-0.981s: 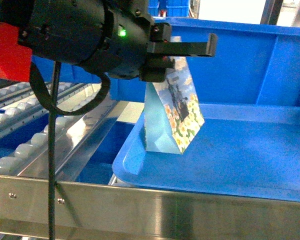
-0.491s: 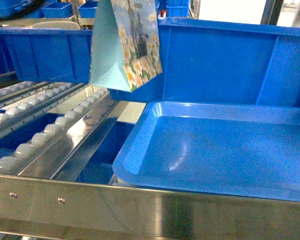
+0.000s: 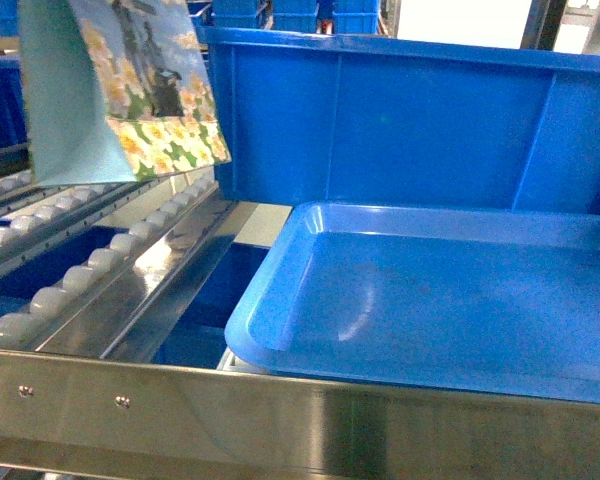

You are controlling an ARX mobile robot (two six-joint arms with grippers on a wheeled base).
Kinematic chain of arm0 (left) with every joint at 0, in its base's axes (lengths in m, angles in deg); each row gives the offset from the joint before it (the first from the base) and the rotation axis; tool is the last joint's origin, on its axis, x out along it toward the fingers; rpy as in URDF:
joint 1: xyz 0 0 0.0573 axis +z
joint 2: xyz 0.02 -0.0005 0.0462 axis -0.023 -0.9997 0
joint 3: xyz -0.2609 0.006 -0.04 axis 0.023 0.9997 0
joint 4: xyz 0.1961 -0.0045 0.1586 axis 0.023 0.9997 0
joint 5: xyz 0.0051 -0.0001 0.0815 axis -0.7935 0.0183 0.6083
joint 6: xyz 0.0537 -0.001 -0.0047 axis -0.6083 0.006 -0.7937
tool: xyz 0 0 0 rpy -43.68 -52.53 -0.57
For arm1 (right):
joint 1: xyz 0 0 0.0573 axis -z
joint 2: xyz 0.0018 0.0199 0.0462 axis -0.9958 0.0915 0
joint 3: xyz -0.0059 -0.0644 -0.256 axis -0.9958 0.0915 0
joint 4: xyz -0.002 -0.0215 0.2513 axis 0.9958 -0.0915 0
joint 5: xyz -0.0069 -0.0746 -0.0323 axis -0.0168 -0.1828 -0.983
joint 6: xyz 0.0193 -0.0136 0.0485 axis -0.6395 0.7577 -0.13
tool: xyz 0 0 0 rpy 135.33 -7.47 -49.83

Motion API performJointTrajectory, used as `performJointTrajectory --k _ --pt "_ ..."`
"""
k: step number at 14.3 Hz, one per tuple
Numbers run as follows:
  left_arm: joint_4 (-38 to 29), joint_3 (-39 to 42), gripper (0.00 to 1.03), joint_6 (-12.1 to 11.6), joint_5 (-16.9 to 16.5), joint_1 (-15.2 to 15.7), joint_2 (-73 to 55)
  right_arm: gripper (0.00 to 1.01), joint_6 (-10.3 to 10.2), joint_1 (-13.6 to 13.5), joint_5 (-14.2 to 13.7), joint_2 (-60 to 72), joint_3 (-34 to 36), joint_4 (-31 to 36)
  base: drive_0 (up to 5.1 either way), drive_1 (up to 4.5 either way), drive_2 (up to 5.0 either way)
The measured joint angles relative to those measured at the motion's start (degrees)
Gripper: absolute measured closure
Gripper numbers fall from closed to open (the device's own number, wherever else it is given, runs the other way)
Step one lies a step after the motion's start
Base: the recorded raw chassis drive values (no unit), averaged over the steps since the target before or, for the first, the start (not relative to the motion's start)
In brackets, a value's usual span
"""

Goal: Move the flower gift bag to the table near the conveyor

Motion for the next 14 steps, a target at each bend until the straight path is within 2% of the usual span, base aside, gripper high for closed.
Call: performJointTrajectory --k 2,3,12,14 --pt "-0.5 2.4 1.01 0.1 1.1 1.2 2.1 0.99 0.0 0.0 0.0 0.0 0.0 0.0 0.0 0.0 0.0" --pt "-1.3 4.0 1.01 -0.6 1.9 1.5 3.3 0.99 0.0 0.0 0.0 0.0 0.0 0.0 0.0 0.0 0.0" --pt "-1.3 4.0 1.01 -1.3 1.7 1.2 3.3 0.99 0.0 0.0 -0.2 0.0 0.0 -0.2 0.0 0.0 0.0" --pt "-1.5 4.0 1.01 -1.3 1.8 1.3 3.4 0.99 0.0 0.0 0.0 -0.1 0.0 0.2 -5.1 2.31 2.3"
